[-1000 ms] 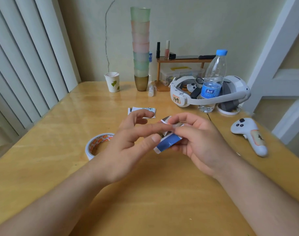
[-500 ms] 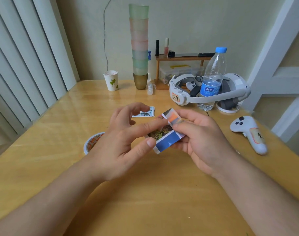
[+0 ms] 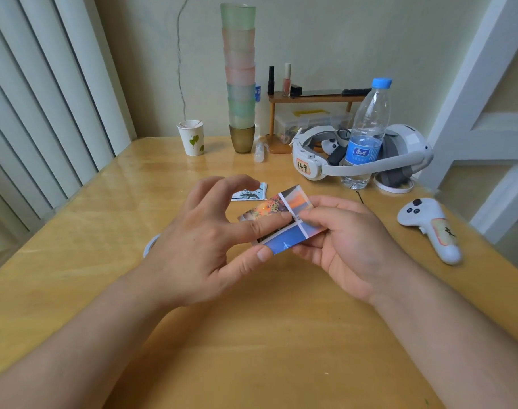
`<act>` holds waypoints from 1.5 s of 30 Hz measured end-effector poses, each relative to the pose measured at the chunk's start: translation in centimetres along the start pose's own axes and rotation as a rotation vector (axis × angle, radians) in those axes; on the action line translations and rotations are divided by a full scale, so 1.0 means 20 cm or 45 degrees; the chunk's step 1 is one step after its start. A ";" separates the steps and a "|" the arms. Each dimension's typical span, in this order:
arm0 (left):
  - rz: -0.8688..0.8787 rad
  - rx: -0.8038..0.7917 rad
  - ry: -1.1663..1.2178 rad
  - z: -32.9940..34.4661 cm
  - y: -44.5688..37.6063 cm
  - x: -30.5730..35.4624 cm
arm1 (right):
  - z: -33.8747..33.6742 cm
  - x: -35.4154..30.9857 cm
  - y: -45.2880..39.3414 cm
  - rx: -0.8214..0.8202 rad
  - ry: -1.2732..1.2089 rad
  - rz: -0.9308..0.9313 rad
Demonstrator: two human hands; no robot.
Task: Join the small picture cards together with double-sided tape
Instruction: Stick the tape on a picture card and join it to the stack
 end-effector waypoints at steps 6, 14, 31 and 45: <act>0.040 0.050 -0.121 -0.05 -0.01 0.02 | 0.05 0.03 0.00 -0.149 -0.157 0.073; 0.062 0.038 -0.127 -0.04 -0.01 0.03 | 0.07 0.04 0.00 -0.186 -0.210 0.085; 0.138 -0.011 0.133 0.14 -0.02 0.12 | 0.16 0.02 0.04 -0.334 -0.590 0.130; 0.052 -0.035 0.770 0.21 0.00 0.19 | 0.13 0.05 0.02 -0.249 -0.598 0.140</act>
Point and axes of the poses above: each hand's wrist, its own y-axis away from the middle knuckle, its own z-axis out of the palm, x = y × z, the point moved 10 cm from there along -y, towards the middle knuckle, and after that the axes turned 9 degrees about -x, right-handed, at the moved point
